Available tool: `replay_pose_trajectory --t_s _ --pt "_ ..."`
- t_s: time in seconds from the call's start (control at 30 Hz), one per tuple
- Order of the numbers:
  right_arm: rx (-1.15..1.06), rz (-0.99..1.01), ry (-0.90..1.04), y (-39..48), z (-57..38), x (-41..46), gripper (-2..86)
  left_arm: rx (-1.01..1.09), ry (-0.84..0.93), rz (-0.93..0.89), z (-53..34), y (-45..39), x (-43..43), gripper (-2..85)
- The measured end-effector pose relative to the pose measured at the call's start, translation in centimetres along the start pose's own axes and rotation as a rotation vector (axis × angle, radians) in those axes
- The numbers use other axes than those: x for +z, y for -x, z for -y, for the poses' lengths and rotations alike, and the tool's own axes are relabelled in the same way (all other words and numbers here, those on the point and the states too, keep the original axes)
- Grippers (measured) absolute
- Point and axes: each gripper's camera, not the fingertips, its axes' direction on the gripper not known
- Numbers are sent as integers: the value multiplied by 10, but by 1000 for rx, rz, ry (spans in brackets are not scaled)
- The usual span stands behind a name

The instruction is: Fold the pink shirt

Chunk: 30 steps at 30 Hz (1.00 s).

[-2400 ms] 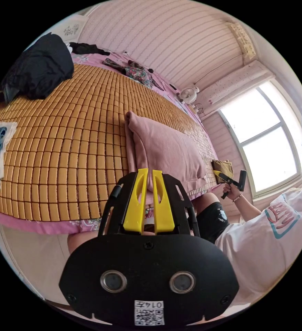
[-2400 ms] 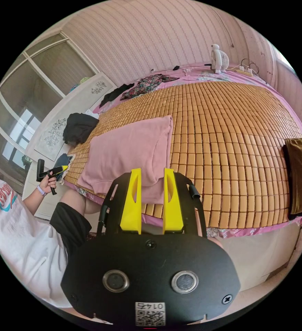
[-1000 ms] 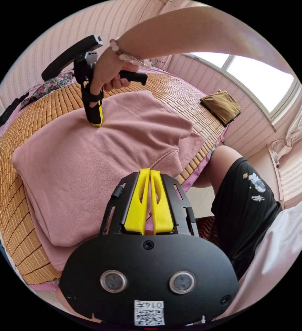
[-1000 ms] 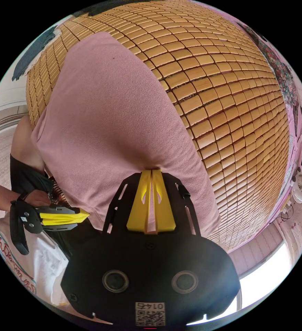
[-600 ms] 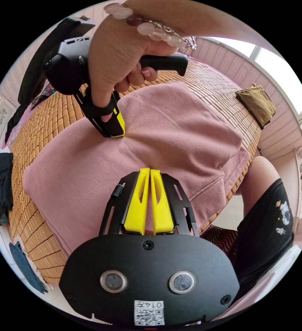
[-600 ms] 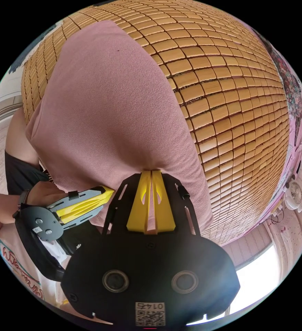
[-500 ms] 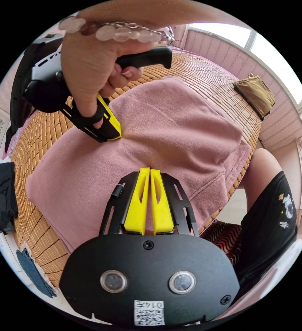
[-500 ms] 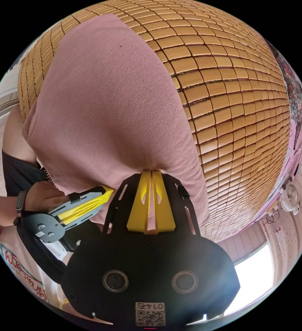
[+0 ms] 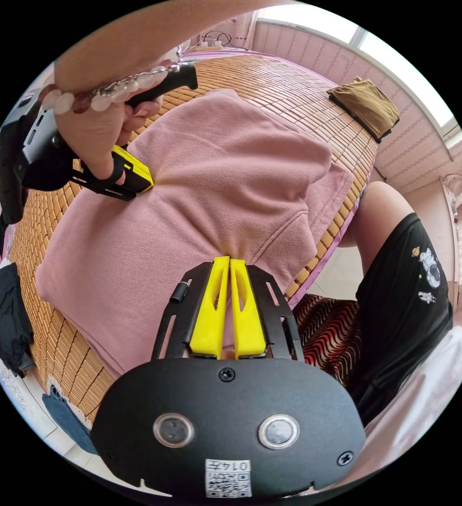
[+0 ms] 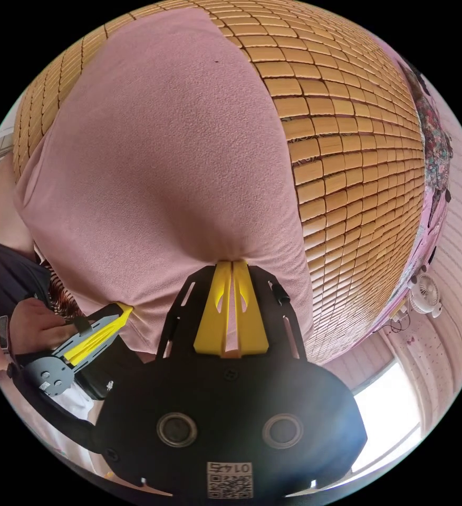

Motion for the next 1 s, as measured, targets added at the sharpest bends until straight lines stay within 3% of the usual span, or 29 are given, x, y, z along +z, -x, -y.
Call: replay_pose_trajectory --t_s 0.07,0.17,0.23,0.27,0.47,0.53,0.7,0.87,1.0 --pt "67 86 -110 -16 -33 -4 -2 -7 19 18 -2 -8 -9 -7" --pt "259 166 -505 -32 -135 -16 0 -11 -79 -208 -26 -27 -41 -7" --pt "511 193 -804 -33 -244 -16 0 16 -140 -243 -49 -44 -57 -7" --pt "555 201 -835 -31 -268 -12 0 35 -173 -238 -64 -55 -65 -7" --pt "833 172 -716 13 -437 65 0 -18 -279 -267 -117 -74 -94 -5" --pt "862 292 -671 18 -471 95 10 -42 -320 -274 -128 -77 -104 -4" --pt "910 481 -596 6 -504 129 49 5 -412 -231 -153 -100 -130 13" --pt "950 477 -583 -6 -526 138 82 64 -444 -202 -177 -123 -146 69" --pt "1003 361 -588 -16 -548 135 100 58 -435 -183 -194 -129 -154 107"
